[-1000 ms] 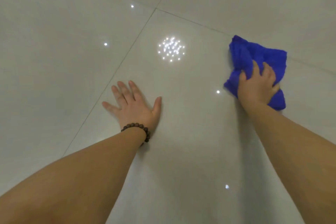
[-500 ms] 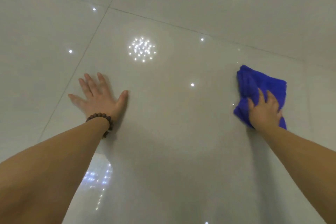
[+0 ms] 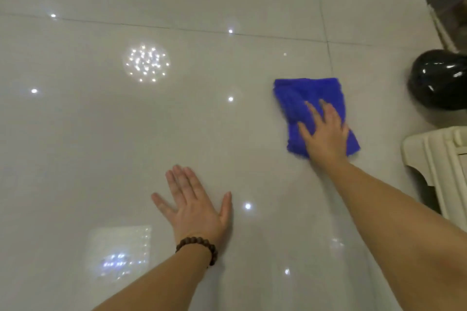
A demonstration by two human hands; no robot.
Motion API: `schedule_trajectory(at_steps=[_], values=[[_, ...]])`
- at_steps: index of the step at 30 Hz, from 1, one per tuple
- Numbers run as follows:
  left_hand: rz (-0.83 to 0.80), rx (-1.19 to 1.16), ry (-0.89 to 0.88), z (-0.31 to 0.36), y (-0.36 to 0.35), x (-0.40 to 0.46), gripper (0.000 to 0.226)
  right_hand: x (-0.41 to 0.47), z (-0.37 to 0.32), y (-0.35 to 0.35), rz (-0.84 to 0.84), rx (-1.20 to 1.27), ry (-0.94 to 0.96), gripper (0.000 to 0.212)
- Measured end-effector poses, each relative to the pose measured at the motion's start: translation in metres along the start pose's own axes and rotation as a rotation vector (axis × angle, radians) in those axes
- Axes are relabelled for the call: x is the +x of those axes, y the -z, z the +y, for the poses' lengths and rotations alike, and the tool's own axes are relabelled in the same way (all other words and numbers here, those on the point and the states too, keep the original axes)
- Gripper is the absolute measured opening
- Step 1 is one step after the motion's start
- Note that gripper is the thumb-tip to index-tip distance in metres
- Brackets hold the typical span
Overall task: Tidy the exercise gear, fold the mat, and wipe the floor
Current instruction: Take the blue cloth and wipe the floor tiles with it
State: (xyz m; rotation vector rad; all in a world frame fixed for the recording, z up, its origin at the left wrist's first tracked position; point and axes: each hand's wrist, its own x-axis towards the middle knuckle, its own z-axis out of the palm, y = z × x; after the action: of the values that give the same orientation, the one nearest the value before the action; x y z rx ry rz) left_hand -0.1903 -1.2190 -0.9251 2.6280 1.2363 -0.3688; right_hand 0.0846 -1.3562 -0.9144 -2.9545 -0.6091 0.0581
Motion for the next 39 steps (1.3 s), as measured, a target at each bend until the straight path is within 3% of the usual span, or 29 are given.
schedule_trajectory(at_steps=[2, 3, 4, 5, 7, 10, 12, 13, 14, 17, 19, 22, 23, 24, 26, 28, 29, 32, 35, 37, 39], values=[[0.0, 0.001, 0.014, 0.003, -0.001, 0.0, 0.096, 0.02, 0.035, 0.015, 0.04, 0.09, -0.611, 0.059], [0.007, 0.009, 0.015, 0.003, -0.001, 0.0, 0.096, 0.029, 0.032, 0.02, 0.036, 0.117, -0.806, 0.059], [0.013, 0.021, 0.016, 0.003, -0.002, 0.001, 0.096, 0.037, 0.015, 0.02, 0.017, 0.121, -0.885, 0.059], [0.017, 0.027, 0.016, 0.002, -0.003, 0.002, 0.096, 0.041, -0.011, 0.016, -0.001, 0.11, -0.835, 0.06], [0.029, 0.02, 0.012, 0.003, -0.003, 0.002, 0.096, 0.037, -0.083, -0.003, -0.008, 0.102, -0.431, 0.06], [0.044, 0.01, -0.002, 0.004, -0.002, 0.003, 0.098, -0.015, -0.191, -0.025, -0.17, 0.028, 0.439, 0.061], [0.038, 0.017, -0.016, 0.005, 0.0, 0.004, 0.098, -0.037, -0.192, -0.025, -0.209, -0.016, 0.759, 0.061], [0.036, 0.019, -0.014, 0.005, 0.001, 0.003, 0.098, -0.036, -0.172, -0.022, -0.156, 0.005, 0.744, 0.061], [0.032, 0.016, -0.012, 0.005, 0.003, 0.0, 0.098, -0.035, -0.14, -0.02, -0.101, 0.021, 0.611, 0.061], [0.04, 0.037, -0.007, 0.005, 0.001, -0.001, 0.098, -0.022, 0.001, 0.0, 0.001, -0.006, -0.094, 0.063], [0.024, 0.047, 0.009, 0.004, 0.002, 0.0, 0.097, -0.031, 0.077, 0.023, -0.011, 0.015, -0.451, 0.068], [0.035, 0.044, 0.007, 0.004, 0.0, 0.0, 0.097, -0.045, 0.057, 0.019, 0.005, 0.061, -0.718, 0.063], [0.031, 0.037, 0.008, 0.004, 0.0, 0.0, 0.097, -0.052, 0.019, 0.012, 0.031, 0.063, -0.695, 0.061], [0.03, 0.032, 0.007, 0.004, 0.001, 0.0, 0.096, -0.062, -0.025, 0.002, 0.074, 0.075, -0.555, 0.06], [0.034, 0.044, 0.002, 0.003, 0.001, 0.001, 0.097, -0.093, -0.111, -0.021, 0.056, 0.044, -0.011, 0.058], [0.016, 0.038, -0.003, 0.004, 0.003, 0.001, 0.099, -0.116, -0.137, -0.024, -0.049, 0.017, 0.396, 0.056], [0.023, 0.024, -0.006, 0.004, 0.003, 0.001, 0.099, -0.112, -0.12, -0.019, -0.07, 0.021, 0.421, 0.056], [0.005, 0.018, -0.003, 0.003, 0.005, -0.002, 0.098, -0.102, -0.017, -0.001, -0.028, -0.058, -0.023, 0.059], [0.008, 0.014, -0.004, 0.003, 0.006, -0.003, 0.098, -0.105, 0.064, 0.029, -0.146, -0.021, -0.538, 0.063], [0.002, 0.007, -0.003, 0.003, 0.007, -0.002, 0.098, -0.111, 0.054, 0.032, -0.17, -0.019, -0.577, 0.065], [0.006, 0.004, -0.005, 0.003, 0.006, -0.002, 0.098, -0.124, 0.01, 0.02, -0.17, -0.038, -0.408, 0.064]])
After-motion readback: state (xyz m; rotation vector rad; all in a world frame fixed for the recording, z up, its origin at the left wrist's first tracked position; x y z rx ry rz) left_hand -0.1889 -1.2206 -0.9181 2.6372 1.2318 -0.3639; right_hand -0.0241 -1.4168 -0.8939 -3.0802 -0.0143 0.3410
